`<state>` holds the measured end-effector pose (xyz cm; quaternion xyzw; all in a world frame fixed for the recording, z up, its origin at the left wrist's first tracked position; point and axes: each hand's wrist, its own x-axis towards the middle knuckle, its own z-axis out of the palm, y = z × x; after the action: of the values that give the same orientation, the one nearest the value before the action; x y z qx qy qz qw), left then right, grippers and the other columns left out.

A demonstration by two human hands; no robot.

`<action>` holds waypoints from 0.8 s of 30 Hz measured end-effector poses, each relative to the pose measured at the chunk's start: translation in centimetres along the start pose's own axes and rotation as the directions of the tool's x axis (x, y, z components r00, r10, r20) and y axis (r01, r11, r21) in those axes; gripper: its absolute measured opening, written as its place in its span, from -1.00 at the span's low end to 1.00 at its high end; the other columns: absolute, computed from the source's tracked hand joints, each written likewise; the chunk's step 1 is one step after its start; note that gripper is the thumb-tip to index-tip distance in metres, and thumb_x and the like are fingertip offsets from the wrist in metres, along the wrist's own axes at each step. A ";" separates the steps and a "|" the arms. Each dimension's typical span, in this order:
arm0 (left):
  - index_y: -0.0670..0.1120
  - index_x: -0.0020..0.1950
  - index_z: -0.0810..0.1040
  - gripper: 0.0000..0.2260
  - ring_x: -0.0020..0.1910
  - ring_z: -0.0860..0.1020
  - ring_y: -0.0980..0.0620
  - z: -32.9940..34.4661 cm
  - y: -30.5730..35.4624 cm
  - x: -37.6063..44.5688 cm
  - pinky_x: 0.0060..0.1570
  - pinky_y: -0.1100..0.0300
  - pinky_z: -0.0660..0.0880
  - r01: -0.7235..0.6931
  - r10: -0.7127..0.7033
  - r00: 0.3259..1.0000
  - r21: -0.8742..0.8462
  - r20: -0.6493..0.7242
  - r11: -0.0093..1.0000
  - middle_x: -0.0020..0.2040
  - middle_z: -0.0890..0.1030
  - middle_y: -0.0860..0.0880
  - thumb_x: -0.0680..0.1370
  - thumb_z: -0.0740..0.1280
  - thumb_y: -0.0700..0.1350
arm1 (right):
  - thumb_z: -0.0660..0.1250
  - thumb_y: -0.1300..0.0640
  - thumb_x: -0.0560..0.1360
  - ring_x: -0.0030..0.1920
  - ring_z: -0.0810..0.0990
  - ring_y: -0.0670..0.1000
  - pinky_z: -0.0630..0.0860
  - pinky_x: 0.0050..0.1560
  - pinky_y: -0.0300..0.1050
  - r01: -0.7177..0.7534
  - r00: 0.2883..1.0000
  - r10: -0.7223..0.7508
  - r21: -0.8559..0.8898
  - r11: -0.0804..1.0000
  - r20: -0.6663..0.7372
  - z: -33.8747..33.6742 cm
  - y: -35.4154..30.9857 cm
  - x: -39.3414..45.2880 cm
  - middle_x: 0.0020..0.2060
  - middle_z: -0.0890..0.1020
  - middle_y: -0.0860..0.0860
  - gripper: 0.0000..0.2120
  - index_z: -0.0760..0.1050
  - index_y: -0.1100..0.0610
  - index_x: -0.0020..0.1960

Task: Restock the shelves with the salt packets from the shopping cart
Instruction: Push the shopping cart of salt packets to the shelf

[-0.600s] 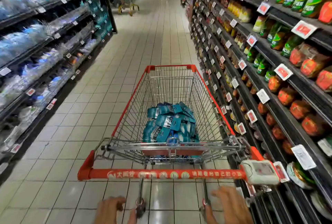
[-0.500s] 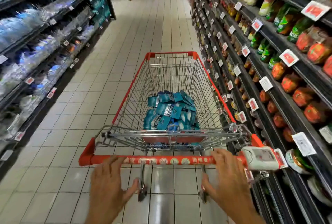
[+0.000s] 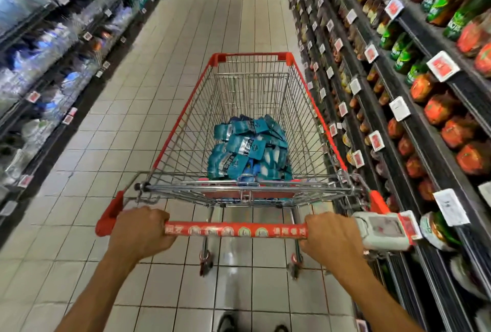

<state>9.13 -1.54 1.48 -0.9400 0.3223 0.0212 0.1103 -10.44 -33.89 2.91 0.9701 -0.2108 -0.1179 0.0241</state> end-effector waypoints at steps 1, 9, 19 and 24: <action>0.04 -0.48 0.35 -0.58 -0.62 0.28 0.24 -0.1 0.0 0.1 -0.47 0.35 0.21 0.007 -0.007 1.000 -0.009 0.000 1.000 -0.61 0.28 0.12 0.39 0.36 0.28 | 0.26 -0.23 0.43 -0.35 0.48 0.00 0.25 -0.34 -0.15 0.012 1.000 -0.012 -0.008 1.000 0.005 0.1 0.0 0.2 -0.38 0.46 -0.09 -0.73 0.45 -0.03 -0.23; 0.02 -0.52 0.39 -0.62 -0.63 0.29 0.16 -0.5 0.9 2.8 -0.47 0.37 0.21 0.039 -0.039 0.999 0.003 0.010 0.999 -0.62 0.24 0.15 0.31 0.45 0.19 | 0.30 -0.21 0.42 -0.36 0.49 0.02 0.26 -0.34 -0.15 0.080 0.994 -0.083 -0.055 0.995 -0.068 -0.6 1.3 2.6 -0.38 0.51 -0.06 -0.74 0.48 -0.03 -0.24; 0.00 -0.52 0.40 -0.59 -0.65 0.32 0.19 -0.6 -0.4 11.6 -0.49 0.41 0.17 0.040 -0.039 0.997 0.009 -0.068 0.999 -0.63 0.30 0.13 0.35 0.39 0.24 | 0.31 -0.25 0.39 -0.45 0.41 -0.03 0.27 -0.39 -0.18 0.059 0.992 -0.068 -0.085 0.995 -0.106 -2.2 2.4 11.8 -0.52 0.31 -0.12 -0.67 0.42 -0.02 -0.35; 0.02 -0.56 0.29 -0.56 -0.65 0.21 0.21 -0.9 -2.1 17.7 -0.47 0.42 0.10 0.010 -0.009 0.996 0.012 -0.084 1.000 -0.63 0.19 0.16 0.30 0.38 0.25 | 0.35 -0.19 0.31 -0.44 0.47 -0.03 0.24 -0.40 -0.19 0.055 0.992 -0.067 -0.116 0.992 -0.108 -3.5 2.3 17.5 -0.49 0.46 -0.11 -0.76 0.46 -0.04 -0.34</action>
<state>24.41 -10.75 0.85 -0.9409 0.3221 -0.0207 0.1029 4.95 -43.30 2.69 0.9783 -0.1723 -0.0759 0.0869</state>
